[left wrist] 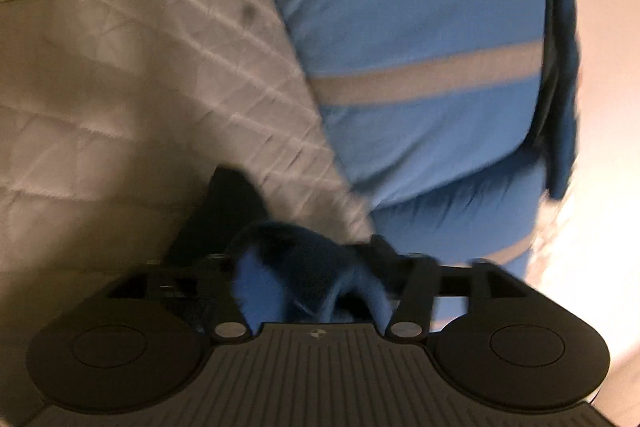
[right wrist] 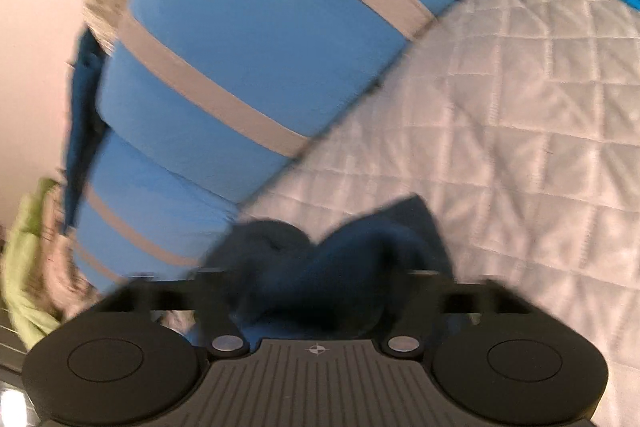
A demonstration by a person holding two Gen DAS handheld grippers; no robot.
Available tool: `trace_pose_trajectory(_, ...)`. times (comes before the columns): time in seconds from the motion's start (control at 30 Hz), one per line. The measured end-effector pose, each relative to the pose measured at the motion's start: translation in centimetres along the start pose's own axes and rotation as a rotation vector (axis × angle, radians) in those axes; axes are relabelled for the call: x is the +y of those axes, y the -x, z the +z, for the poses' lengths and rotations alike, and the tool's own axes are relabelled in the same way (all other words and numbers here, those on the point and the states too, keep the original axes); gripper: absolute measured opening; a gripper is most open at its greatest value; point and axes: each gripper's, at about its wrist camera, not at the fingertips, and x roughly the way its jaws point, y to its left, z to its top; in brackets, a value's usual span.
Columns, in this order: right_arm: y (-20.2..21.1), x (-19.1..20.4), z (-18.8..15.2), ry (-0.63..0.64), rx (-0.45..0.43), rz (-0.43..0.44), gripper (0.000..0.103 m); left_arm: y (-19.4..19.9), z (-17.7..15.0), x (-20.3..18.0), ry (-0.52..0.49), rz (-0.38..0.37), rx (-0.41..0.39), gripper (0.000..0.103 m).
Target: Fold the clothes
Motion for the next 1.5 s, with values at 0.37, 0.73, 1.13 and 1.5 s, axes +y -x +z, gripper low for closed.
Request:
trace_pose_trajectory(0.37, 1.0, 3.4, -1.3, 0.444, -0.1, -0.095, 0.103, 1.6, -1.6, -4.4, -0.56, 0.157, -0.146, 0.08)
trace_pose_trajectory(0.73, -1.8, -0.1, -1.2, 0.588, -0.055, -0.205, 0.103, -1.2, -4.1, -4.1, -0.999, 0.107, -0.032, 0.08)
trace_pose_trajectory(1.13, -2.1, -2.2, 0.2, 0.566, -0.018, -0.182, 0.102, -5.7, -1.3, -2.4, -0.997, 0.049, 0.092, 0.078)
trace_pose_trajectory(1.5, -4.2, -3.6, 1.0, 0.523, 0.003, -0.108, 0.099, -6.3, -0.5, -1.9, -0.848, 0.017, 0.111, 0.034)
